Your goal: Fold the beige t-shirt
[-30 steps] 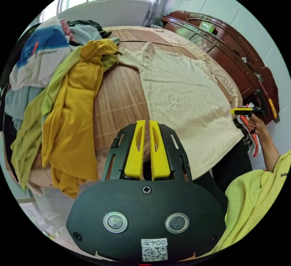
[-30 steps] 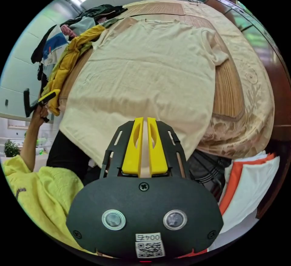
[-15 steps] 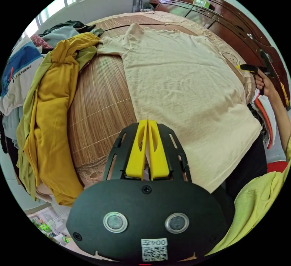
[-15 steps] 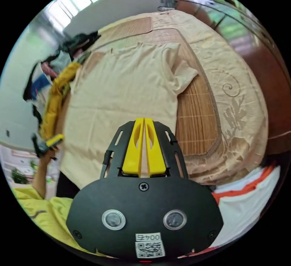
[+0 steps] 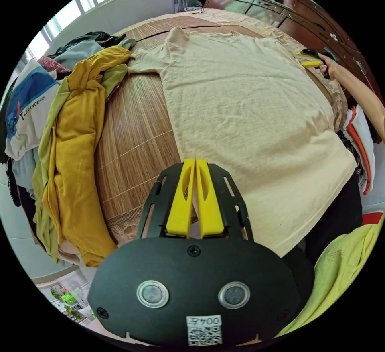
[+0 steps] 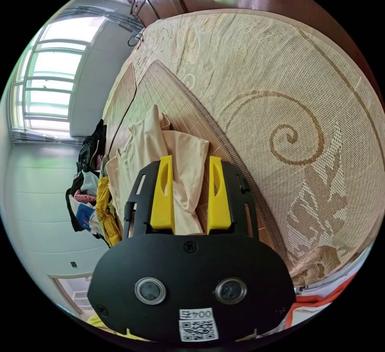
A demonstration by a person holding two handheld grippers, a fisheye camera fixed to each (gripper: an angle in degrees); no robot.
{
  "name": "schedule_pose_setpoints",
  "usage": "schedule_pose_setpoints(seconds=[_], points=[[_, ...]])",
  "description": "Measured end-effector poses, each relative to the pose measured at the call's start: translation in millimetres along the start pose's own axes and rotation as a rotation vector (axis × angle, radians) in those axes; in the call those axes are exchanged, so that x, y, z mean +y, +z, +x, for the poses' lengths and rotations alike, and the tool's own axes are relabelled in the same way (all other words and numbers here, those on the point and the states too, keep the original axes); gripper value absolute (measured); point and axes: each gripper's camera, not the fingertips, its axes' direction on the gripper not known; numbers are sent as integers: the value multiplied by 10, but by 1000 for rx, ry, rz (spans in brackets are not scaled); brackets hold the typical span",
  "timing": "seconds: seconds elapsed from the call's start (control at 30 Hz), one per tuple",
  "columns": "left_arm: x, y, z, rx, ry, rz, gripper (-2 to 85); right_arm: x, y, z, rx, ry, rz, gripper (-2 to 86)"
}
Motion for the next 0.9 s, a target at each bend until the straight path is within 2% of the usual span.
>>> schedule_pose_setpoints(seconds=[0.17,0.4,0.47,0.5,0.57,0.67,0.77,0.83,0.9], points=[[32,73,-98,50,-35,17,3,-228,-56,-46,62,-27,9,88],[35,154,-82,30,-29,22,2,-388,-168,8,21,-59,-11,61],[47,172,-78,24,-31,28,2,-392,-139,-18,80,-93,-39,30],[47,184,-73,18,-28,28,2,-376,-165,-25,88,-102,-23,22],[32,202,-75,13,-22,21,2,-220,-475,-9,57,-108,141,12],[24,232,-102,16,-20,17,2,2,-742,243,0,-25,256,11],[63,262,-157,32,-38,35,2,33,-563,604,-35,76,177,30],[71,279,-183,36,-42,39,2,72,-575,730,-116,97,205,42],[58,298,-190,28,-36,33,2,91,-591,728,-107,106,220,52]])
